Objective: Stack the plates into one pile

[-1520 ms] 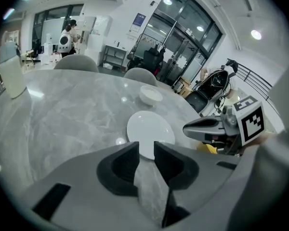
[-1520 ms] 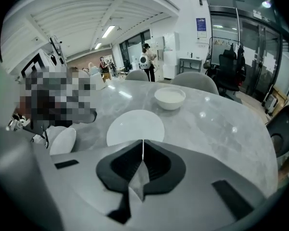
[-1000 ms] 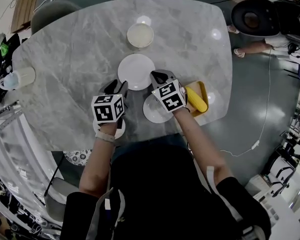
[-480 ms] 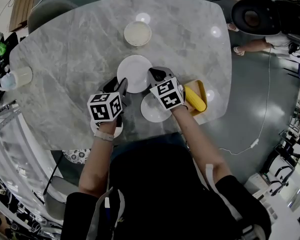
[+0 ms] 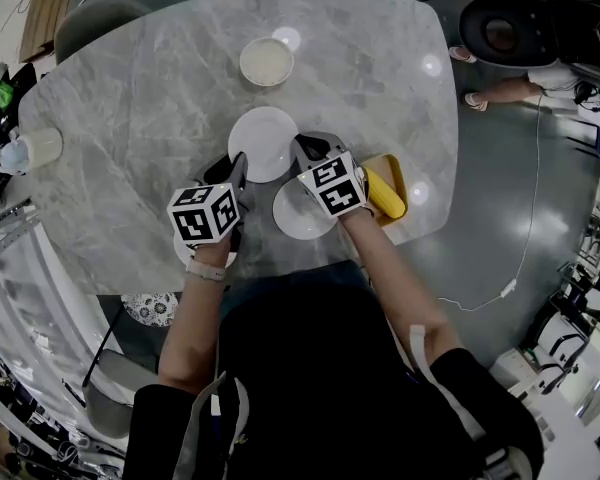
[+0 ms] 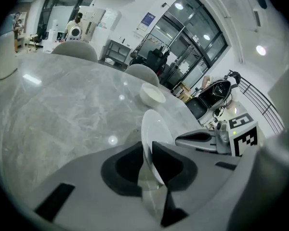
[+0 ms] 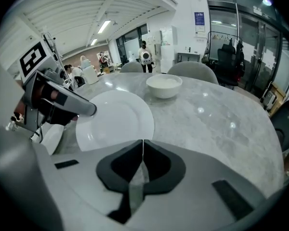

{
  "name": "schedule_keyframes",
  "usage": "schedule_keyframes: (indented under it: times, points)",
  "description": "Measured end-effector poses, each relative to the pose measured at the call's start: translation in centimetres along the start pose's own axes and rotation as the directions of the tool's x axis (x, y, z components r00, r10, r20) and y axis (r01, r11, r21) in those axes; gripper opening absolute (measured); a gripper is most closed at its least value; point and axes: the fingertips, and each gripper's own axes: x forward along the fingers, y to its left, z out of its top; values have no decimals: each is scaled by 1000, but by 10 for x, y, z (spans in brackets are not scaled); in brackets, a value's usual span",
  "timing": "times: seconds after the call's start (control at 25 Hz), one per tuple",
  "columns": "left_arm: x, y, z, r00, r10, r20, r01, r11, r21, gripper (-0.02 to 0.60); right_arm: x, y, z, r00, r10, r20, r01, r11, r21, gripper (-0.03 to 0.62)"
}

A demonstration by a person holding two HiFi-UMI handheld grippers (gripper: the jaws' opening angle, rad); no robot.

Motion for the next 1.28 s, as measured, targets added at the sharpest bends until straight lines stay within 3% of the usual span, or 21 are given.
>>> schedule_keyframes:
  times: [0.72,1.28]
  points:
    - [-44,-52,-4,986,-20,163,25,999,-32,20,-68,3,-16,993,-37,108,37,999,3,17]
    - [-57,-93,-63,985,-30,168,50,992,-114,20,-111,14,-65,991,-41,128,42,999,-1,17]
